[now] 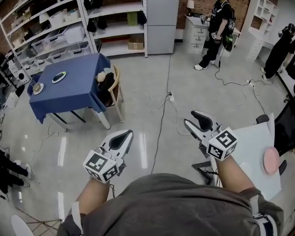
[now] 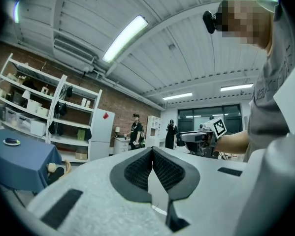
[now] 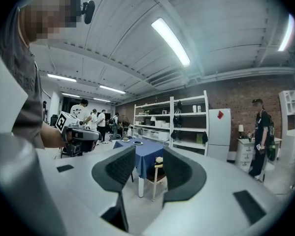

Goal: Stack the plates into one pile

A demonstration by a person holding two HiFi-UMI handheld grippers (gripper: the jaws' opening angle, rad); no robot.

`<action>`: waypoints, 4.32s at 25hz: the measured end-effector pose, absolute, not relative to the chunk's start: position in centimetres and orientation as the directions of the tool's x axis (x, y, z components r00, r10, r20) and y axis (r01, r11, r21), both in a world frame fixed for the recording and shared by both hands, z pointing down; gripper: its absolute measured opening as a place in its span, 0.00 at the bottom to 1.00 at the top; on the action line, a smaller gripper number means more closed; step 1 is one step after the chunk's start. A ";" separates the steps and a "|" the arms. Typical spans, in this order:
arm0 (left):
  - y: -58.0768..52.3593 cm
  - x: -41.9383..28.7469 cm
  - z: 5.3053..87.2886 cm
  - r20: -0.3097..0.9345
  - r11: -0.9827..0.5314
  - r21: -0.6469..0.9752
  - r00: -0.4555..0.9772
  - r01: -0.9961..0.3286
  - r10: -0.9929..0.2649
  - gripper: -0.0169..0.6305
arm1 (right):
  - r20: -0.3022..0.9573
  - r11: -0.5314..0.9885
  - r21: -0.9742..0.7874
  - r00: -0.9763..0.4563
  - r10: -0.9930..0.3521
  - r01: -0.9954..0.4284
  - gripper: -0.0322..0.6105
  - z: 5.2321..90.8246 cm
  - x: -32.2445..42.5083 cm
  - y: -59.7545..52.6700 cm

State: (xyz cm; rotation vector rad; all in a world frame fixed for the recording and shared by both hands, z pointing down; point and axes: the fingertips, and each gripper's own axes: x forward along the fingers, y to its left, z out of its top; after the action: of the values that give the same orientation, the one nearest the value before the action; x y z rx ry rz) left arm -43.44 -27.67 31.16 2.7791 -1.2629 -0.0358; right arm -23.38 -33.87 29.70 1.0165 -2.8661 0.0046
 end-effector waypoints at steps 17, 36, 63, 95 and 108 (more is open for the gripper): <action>-36.9 -27.8 30.7 0.049 -0.768 0.049 0.770 -0.638 -0.636 0.03 | 0.084 0.616 0.030 -0.612 -0.786 -0.787 0.31 30.0 -4.7 -39.3; -23.3 19.6 36.5 0.119 -0.940 0.048 0.933 0.337 0.341 0.03 | 0.210 -0.408 -0.120 0.378 -0.901 -0.905 0.31 40.7 36.4 -5.2; 4.6 42.1 56.6 0.335 -0.639 0.168 0.566 0.751 0.753 0.03 | 0.594 -0.803 -0.401 0.542 -0.594 -0.440 0.25 73.5 54.3 21.8; -11.4 34.0 49.9 0.242 -0.878 0.134 0.844 0.459 0.478 0.03 | 0.283 -0.329 -0.717 0.175 -0.943 -0.614 0.06 57.3 49.7 1.6; -20.2 24.7 50.7 0.271 -0.960 0.142 0.923 0.242 0.273 0.03 | 0.375 -0.234 -0.752 -0.108 -0.921 -0.617 0.06 62.8 40.8 -10.4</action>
State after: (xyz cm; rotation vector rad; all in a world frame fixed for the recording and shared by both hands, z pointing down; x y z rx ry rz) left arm 24.73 -20.19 50.65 2.9763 0.3991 0.4427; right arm 40.83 -10.40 62.78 2.2831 -2.1033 1.5801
